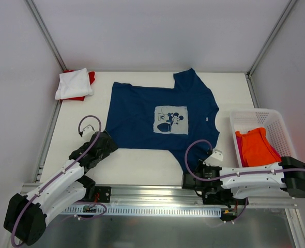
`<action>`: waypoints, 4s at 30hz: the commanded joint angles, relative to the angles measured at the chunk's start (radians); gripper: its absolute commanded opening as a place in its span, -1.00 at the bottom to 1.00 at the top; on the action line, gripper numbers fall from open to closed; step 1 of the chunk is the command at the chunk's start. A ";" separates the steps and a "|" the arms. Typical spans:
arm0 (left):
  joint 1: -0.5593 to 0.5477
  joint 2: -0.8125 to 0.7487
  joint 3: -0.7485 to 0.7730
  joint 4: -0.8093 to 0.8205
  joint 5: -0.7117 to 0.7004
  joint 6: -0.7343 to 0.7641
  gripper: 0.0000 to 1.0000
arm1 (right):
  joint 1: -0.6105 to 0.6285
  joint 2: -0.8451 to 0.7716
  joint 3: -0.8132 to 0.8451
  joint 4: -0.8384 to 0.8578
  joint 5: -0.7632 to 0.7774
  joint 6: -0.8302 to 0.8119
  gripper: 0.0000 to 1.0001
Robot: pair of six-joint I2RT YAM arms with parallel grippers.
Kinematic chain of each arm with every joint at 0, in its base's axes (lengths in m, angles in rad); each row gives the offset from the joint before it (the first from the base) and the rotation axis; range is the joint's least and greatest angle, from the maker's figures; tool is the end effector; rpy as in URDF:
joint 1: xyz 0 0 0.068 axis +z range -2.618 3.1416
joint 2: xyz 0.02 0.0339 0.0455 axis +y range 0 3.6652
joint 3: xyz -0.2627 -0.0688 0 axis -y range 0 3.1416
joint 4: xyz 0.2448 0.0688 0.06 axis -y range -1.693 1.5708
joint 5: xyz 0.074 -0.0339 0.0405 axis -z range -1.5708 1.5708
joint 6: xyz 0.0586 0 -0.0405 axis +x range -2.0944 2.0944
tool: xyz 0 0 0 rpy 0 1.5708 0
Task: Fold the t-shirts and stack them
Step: Flatten the tshirt out, then fold the tshirt
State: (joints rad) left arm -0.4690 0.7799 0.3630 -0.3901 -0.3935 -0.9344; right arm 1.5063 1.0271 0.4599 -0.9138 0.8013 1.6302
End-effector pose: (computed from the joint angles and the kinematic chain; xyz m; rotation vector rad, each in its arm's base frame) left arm 0.1618 -0.0568 0.1614 -0.7115 2.2015 -0.2468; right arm 0.0506 0.1301 0.1431 0.1892 2.3310 0.1025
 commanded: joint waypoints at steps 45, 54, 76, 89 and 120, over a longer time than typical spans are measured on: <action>0.047 0.176 -0.128 0.366 -0.044 -0.124 -1.00 | -0.035 -0.121 -0.017 -0.088 0.045 -0.062 -0.99; 0.046 0.101 -0.088 0.352 -0.034 -0.054 -1.00 | -0.076 -0.122 0.029 -0.094 0.068 -0.140 -0.99; 0.047 0.024 0.031 0.293 -0.096 0.040 -1.00 | -0.466 -0.015 0.244 0.101 0.110 -0.712 -0.99; 0.046 0.082 0.100 0.339 -0.133 0.103 -1.00 | -0.682 0.243 0.427 0.355 -0.002 -1.046 -0.99; 0.162 0.380 0.177 0.548 -0.067 0.154 -1.00 | -0.975 0.694 0.816 0.497 -0.162 -1.337 -0.99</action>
State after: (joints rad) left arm -0.3214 1.1461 0.5102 0.0959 -0.4709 -0.8040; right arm 0.5446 1.7000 1.2190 -0.4362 0.6483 0.3294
